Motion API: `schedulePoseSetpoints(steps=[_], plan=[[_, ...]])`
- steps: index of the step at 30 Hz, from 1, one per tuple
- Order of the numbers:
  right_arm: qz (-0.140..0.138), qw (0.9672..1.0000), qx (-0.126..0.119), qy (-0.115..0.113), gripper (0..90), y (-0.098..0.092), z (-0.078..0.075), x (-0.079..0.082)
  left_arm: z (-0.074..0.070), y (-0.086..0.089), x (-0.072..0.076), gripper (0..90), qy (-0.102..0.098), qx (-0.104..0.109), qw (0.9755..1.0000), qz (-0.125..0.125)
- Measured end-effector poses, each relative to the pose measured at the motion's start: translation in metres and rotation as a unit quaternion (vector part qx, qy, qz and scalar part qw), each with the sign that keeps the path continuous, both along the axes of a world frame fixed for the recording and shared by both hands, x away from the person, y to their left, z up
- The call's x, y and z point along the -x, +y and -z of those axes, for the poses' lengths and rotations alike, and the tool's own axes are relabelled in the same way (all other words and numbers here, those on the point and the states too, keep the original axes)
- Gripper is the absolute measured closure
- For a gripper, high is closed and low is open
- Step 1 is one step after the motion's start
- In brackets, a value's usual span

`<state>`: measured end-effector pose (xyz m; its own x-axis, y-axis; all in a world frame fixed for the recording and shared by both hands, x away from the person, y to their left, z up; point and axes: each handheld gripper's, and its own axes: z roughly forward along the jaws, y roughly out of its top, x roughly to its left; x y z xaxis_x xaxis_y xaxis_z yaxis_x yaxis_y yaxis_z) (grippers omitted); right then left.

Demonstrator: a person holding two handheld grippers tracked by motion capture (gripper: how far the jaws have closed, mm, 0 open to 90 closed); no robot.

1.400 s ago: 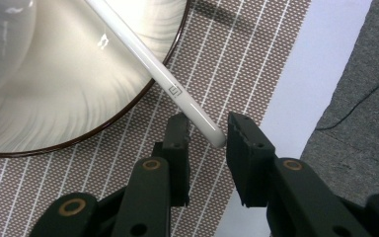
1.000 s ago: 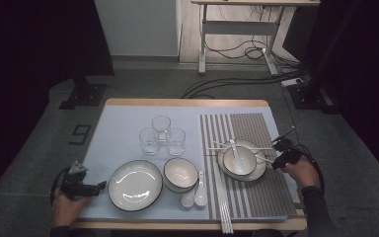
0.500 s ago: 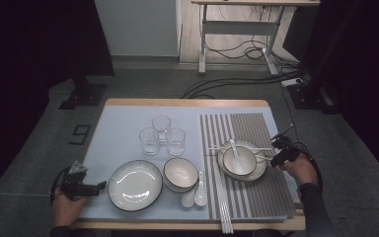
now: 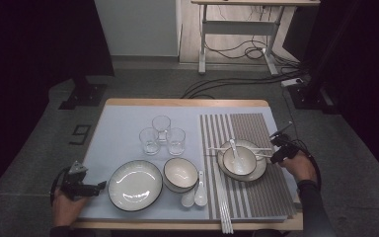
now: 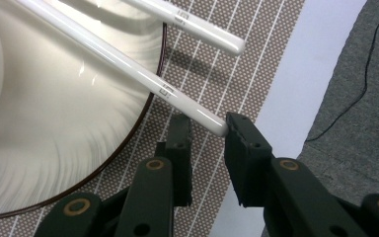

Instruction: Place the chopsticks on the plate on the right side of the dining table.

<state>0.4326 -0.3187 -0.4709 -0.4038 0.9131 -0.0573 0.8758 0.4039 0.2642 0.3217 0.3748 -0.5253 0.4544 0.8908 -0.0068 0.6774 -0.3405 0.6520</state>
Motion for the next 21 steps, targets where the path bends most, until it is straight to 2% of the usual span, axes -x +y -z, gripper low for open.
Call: schedulePoseSetpoints(steps=[13, 21], plan=[[0.008, 0.9999, 0.0, -0.012, 67.8, 0.003, 0.0, -0.009, 0.0, 0.0, 0.0, 0.8, 0.0, 0.0, 1.0, 0.0], [0.013, 0.9997, -0.001, -0.019, 70.6, 0.001, 0.0, -0.013, 0.0, 0.0, 0.0, 0.8, 0.0, 0.0, 1.0, 0.0]])
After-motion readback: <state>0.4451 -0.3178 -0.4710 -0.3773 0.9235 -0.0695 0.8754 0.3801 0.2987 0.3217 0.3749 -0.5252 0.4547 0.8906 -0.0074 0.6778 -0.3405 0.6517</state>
